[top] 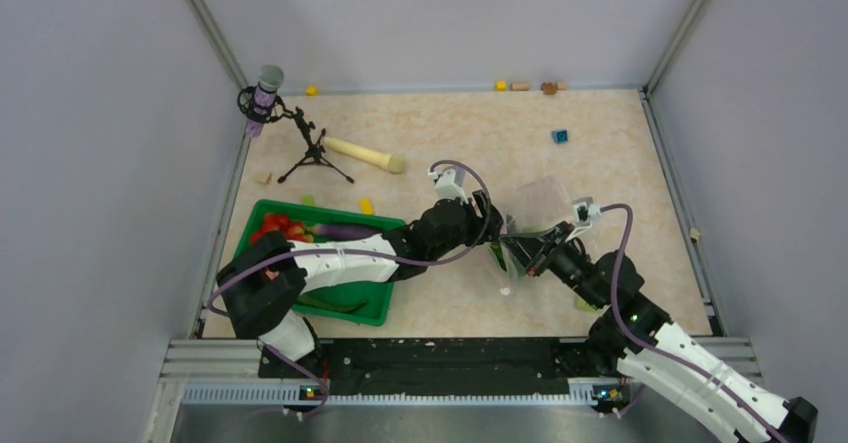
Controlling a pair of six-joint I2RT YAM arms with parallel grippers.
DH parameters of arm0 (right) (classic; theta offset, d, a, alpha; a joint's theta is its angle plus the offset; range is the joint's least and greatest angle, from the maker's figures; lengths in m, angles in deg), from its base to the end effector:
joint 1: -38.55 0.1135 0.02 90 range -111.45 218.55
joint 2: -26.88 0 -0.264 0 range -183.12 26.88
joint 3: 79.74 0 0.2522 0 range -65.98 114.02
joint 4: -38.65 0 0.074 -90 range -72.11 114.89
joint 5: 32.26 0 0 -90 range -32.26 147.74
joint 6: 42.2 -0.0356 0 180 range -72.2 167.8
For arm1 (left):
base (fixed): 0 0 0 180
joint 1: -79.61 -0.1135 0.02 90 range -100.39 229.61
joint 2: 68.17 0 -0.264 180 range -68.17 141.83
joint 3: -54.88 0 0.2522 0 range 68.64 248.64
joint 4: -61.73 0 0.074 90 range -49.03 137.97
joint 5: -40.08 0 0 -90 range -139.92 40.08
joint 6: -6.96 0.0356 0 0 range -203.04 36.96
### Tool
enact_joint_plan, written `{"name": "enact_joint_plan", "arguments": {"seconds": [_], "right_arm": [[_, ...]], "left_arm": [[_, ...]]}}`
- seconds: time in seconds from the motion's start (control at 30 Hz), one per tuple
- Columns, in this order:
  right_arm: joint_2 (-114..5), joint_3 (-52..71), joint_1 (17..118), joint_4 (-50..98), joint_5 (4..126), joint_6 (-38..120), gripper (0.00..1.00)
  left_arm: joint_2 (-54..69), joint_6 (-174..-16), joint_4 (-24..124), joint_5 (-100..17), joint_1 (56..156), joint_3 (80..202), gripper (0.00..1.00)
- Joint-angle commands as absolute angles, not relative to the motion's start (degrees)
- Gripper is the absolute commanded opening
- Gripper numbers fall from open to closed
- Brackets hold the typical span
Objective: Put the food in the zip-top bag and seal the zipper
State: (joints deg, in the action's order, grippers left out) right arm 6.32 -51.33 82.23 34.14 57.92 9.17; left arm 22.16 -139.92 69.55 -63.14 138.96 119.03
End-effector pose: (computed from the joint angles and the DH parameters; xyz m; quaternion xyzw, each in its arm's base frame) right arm 0.0954 0.0913 0.2470 -0.0314 0.6855 0.4795 0.5470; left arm 0.1859 -0.2978 0.2320 -0.0500 0.8067 -0.4443 0.3863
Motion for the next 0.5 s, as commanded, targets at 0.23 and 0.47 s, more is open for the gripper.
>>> {"name": "enact_joint_plan", "arguments": {"seconds": [0.23, 0.47], "right_arm": [[8.61, -50.66, 81.88, 36.46, 58.00, 8.82, 0.00], [9.00, -50.27, 81.82, 35.45, 58.00, 9.45, 0.00]], "left_arm": [[22.59, -139.77, 67.20, -63.14, 139.43, 122.53, 0.78], [21.47, -137.40, 64.47, -60.59, 139.76, 123.61, 0.94]]}}
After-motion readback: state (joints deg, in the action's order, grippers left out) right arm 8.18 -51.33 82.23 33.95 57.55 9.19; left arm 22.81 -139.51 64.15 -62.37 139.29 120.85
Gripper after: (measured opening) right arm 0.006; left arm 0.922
